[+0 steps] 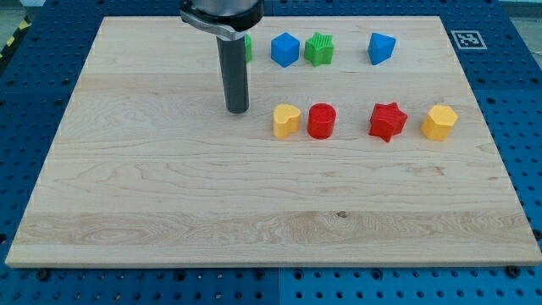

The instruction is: Move the red star to the bottom left of the yellow hexagon

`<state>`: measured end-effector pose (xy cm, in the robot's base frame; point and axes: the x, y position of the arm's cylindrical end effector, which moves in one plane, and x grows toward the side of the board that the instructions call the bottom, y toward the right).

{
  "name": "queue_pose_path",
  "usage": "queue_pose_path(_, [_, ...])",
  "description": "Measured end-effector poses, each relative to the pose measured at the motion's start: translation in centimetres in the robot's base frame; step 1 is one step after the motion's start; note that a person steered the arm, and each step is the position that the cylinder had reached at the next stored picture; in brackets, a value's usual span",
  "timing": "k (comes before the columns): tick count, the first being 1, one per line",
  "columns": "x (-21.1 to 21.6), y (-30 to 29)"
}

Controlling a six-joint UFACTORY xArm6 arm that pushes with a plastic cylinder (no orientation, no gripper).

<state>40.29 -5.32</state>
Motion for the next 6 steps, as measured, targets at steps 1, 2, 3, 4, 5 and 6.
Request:
queue_pose_path(1, [0.0, 0.0])
queue_pose_path(2, [0.0, 1.3])
queue_pose_path(3, [0.0, 4.1])
queue_pose_path(4, [0.0, 7.9])
queue_pose_path(5, [0.0, 12.7])
queue_pose_path(6, [0.0, 16.0])
